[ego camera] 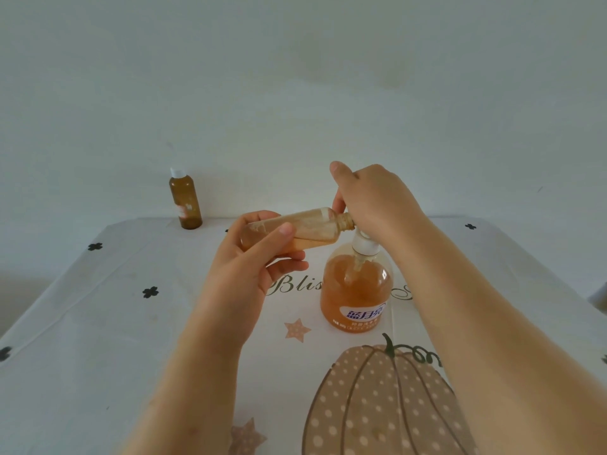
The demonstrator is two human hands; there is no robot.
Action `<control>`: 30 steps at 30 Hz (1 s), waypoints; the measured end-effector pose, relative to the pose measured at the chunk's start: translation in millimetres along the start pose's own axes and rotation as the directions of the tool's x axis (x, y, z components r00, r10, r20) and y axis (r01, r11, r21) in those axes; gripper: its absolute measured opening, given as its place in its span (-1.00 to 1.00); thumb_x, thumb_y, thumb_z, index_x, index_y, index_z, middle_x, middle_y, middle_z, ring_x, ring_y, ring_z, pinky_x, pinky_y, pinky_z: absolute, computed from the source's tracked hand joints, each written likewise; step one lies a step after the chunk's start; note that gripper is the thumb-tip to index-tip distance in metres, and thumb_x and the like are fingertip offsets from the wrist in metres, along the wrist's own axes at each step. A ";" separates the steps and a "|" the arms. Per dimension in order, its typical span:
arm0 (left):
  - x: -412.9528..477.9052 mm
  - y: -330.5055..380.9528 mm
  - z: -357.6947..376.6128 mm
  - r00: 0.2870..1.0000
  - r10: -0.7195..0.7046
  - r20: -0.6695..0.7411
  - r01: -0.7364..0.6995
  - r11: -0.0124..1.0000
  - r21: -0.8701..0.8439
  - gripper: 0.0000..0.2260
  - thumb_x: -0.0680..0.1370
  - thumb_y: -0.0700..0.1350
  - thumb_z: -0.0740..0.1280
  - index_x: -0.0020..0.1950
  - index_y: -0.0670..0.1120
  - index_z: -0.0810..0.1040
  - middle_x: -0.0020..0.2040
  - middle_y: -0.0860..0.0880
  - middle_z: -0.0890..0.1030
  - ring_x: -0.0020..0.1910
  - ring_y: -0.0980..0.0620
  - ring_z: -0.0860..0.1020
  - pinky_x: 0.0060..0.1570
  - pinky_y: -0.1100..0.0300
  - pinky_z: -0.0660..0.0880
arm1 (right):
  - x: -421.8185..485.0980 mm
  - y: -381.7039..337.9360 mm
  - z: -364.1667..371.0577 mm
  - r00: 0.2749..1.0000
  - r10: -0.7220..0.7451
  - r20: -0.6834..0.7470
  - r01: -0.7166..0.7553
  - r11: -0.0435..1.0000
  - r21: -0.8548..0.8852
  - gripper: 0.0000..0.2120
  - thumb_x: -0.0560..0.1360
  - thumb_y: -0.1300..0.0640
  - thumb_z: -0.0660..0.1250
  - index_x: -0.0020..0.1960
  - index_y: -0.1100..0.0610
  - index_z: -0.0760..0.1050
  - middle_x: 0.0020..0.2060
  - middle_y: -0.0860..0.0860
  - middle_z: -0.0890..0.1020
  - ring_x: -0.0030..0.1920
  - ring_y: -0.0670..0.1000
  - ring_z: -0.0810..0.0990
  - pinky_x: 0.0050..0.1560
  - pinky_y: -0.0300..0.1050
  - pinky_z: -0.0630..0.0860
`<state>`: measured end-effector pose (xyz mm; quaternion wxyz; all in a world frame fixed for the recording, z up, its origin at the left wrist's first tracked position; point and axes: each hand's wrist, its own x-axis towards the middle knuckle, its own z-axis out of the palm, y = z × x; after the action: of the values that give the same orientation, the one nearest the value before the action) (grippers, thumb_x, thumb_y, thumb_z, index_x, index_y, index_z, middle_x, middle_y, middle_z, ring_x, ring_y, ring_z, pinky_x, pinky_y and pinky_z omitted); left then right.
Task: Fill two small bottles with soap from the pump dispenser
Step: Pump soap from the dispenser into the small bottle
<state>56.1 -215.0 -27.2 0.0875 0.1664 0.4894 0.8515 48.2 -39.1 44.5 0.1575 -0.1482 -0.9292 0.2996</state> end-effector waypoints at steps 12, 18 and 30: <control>1.5 -1.1 -2.1 0.999 -0.033 -0.001 0.033 0.999 -0.022 -0.72 0.42 -0.13 0.43 0.08 -0.16 0.53 -0.15 -0.09 0.66 -0.21 -0.04 0.64 -0.19 0.14 0.60 | -0.4 2.8 6.5 0.999 0.039 -0.002 -0.039 0.996 0.077 -0.47 0.69 -0.10 0.07 -0.26 0.12 0.63 -0.60 -0.09 0.46 -0.47 -0.03 0.46 -0.35 -0.12 0.32; 0.4 -0.3 -1.7 0.999 -0.050 0.004 0.050 0.997 -0.056 -0.70 0.41 -0.14 0.44 0.10 -0.19 0.52 -0.13 -0.13 0.67 -0.20 -0.06 0.66 -0.18 0.13 0.61 | -0.6 -2.1 0.7 0.999 0.046 0.021 -0.047 0.998 0.040 -0.48 0.68 -0.12 0.06 -0.10 0.17 0.66 -0.40 -0.02 0.59 -0.35 0.01 0.55 -0.28 -0.11 0.40; -2.6 5.9 -7.1 0.996 -0.065 0.065 0.050 0.974 0.220 -0.68 0.32 -0.17 0.50 0.07 -0.05 0.66 -0.04 -0.07 0.70 -0.12 -0.04 0.66 -0.18 0.17 0.60 | 1.8 -11.1 -7.0 0.998 0.020 0.067 -0.011 0.991 -0.132 -0.44 0.68 -0.17 0.00 -0.03 0.18 0.64 -0.28 0.06 0.64 -0.25 0.07 0.60 -0.16 -0.07 0.47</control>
<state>56.0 -224.6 -25.9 0.1108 0.1912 0.5811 0.7833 47.3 -43.4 57.0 0.1134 -0.1554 -0.9506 0.2437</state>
